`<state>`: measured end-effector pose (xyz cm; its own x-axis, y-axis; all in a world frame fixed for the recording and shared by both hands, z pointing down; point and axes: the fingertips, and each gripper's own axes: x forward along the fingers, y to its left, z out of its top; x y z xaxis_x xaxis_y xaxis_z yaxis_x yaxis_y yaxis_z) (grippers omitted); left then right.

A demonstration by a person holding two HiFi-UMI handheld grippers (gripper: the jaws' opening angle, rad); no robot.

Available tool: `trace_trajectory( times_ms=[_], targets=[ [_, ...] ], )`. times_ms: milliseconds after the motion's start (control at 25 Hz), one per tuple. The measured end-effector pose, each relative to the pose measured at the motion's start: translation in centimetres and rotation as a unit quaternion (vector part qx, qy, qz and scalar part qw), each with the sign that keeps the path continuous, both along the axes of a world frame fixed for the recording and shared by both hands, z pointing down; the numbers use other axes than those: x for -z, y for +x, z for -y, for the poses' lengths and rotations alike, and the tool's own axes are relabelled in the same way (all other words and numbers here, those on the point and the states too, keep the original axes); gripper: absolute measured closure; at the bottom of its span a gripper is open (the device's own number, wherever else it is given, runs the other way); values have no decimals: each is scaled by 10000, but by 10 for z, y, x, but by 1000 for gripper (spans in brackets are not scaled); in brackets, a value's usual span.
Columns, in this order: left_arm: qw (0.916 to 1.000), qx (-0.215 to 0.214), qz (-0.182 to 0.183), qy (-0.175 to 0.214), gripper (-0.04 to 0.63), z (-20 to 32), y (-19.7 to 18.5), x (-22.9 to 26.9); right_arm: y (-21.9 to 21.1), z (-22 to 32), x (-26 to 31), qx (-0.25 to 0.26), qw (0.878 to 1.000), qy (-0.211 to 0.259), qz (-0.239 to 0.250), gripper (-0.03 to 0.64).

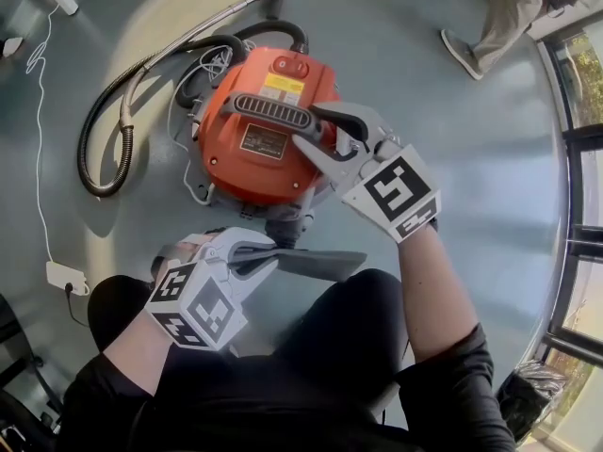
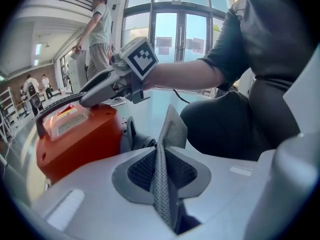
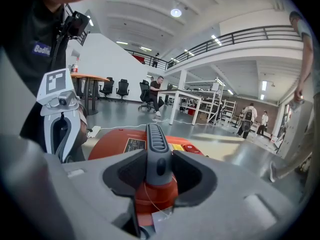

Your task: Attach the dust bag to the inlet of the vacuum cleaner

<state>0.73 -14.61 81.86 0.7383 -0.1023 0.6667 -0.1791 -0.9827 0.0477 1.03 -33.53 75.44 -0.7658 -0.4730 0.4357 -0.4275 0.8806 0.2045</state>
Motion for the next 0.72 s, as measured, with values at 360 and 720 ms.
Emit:
trace_trajectory(
  times_ms=[360, 720],
  targets=[
    [9997, 149, -47, -161, 513, 10, -7, 0, -1, 0, -1, -12, 10000, -30, -4, 477],
    [10000, 79, 44, -8, 502, 13, 3, 0, -1, 0, 0, -44, 10000, -66, -1, 477]
  ],
)
